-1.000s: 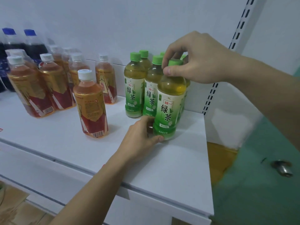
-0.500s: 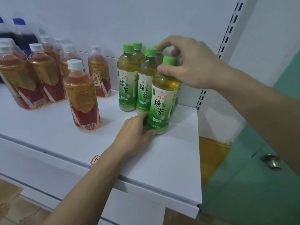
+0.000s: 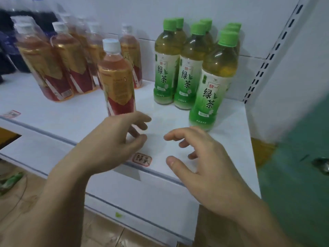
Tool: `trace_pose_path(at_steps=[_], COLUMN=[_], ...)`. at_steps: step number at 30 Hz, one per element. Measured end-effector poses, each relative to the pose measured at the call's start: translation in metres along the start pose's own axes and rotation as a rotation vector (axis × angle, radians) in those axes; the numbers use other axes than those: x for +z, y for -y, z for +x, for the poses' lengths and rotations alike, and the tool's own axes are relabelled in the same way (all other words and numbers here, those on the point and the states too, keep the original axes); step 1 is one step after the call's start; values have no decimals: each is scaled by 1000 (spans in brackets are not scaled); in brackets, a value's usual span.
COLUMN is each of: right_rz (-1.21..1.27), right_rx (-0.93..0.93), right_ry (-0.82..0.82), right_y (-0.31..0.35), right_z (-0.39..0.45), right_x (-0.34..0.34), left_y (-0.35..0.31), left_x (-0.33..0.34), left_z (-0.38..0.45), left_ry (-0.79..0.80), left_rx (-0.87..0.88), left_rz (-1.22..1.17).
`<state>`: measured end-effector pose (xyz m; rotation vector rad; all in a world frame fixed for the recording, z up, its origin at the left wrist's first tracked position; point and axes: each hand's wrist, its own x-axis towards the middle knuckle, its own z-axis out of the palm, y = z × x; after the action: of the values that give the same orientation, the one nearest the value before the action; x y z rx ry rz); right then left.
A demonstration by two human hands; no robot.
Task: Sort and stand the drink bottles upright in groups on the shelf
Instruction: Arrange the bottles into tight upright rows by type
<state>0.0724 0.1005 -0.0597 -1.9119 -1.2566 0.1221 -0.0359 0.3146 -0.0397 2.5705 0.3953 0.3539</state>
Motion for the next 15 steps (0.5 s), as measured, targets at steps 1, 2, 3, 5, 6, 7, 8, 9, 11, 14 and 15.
trace_pose_path(at_steps=[1,2,3,5,6,7,8,9,11,14,15], right_rz=[4,15,21,9,-6,-22,-43,-80,-217,-325,-322], right_rx=[-14,-24,-36,-63,-77,-85,-85,-81,-79,-47,-32], right_ry=[36,63,84,113,121,128,138,150,170,194,196], right_y=[9,18,26,44,54,65,76,87,110,142,152], right_z=[7,14,22,40,50,61,71,82,105,136,146], right_x=[14,29,44,75,92,111,130,149,186,235,249], left_y=[10,22,35,70,91,114,138,162,211,273,290], left_x=[-5,-10,-14,-23,-30,-40,-51,-64,-93,-135,-148], left_z=[-12,-23,-33,-44,-47,-48,-51,-53,-62,-79,-84], left_ry=[-20,-54,-97,-192,-230,-252,-253,-241,-215,-221,-228], left_rx=[-8,-13,-19,-63,-95,-133,-173,-203,-237,-261,-268], left_rz=[10,18,28,73,117,173,225,265,321,347,352])
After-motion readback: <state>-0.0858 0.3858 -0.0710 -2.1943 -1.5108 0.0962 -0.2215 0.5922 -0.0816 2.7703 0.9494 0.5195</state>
